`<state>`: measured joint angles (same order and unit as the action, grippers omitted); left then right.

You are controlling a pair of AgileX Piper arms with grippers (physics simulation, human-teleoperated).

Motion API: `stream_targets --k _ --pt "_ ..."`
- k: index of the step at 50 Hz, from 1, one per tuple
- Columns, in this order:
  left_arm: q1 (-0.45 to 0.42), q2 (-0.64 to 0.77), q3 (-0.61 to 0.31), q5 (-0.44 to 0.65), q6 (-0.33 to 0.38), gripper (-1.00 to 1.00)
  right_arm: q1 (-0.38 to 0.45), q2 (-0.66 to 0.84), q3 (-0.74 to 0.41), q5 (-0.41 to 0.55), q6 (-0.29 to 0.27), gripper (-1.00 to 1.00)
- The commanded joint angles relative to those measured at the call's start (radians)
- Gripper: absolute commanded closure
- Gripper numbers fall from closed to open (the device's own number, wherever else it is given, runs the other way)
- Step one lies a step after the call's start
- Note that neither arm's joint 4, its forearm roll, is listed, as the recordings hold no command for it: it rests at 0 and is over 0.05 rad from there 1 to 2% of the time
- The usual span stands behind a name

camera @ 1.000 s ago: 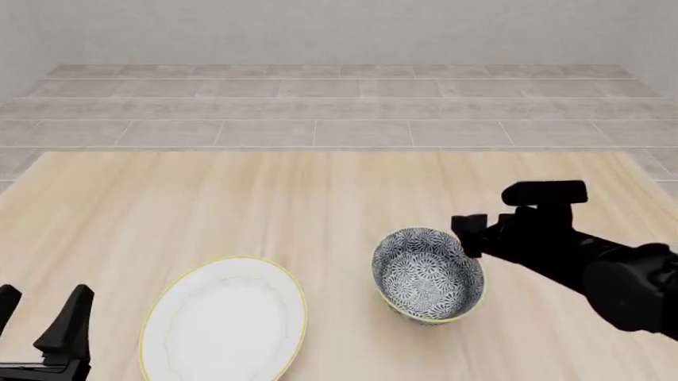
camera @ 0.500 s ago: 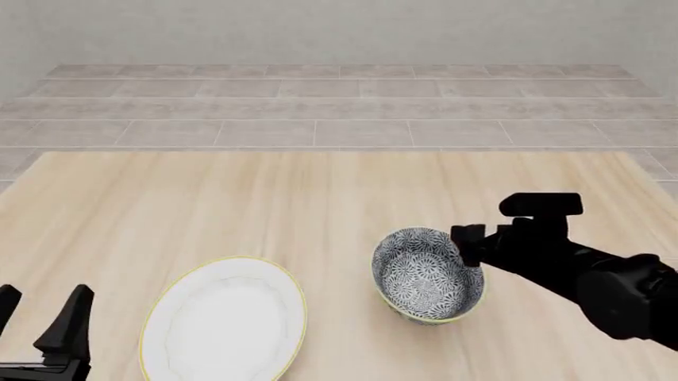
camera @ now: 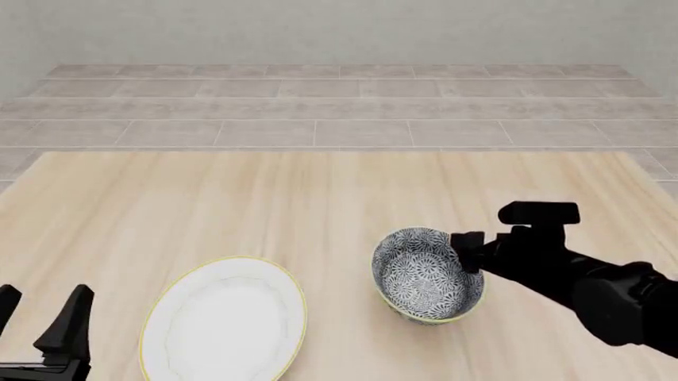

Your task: Put the bowl on the plate.

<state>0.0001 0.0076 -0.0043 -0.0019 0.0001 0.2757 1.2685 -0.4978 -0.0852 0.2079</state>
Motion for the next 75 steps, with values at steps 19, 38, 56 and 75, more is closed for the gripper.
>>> stream_targets --k 19,38,56,75 --pt "0.000 0.000 0.000 0.000 0.000 -1.00 -0.013 0.015 0.062 -0.063 0.033 -1.00" --pt "0.000 0.000 0.000 0.000 0.000 -1.00 -0.020 0.024 0.093 -0.099 0.047 -1.00" --pt "0.000 0.000 0.000 0.000 0.000 -1.00 -0.027 0.045 0.108 -0.130 0.060 -1.00" --pt "0.000 0.000 0.000 0.000 0.000 -1.00 -0.026 0.083 0.139 -0.193 0.085 -1.00"
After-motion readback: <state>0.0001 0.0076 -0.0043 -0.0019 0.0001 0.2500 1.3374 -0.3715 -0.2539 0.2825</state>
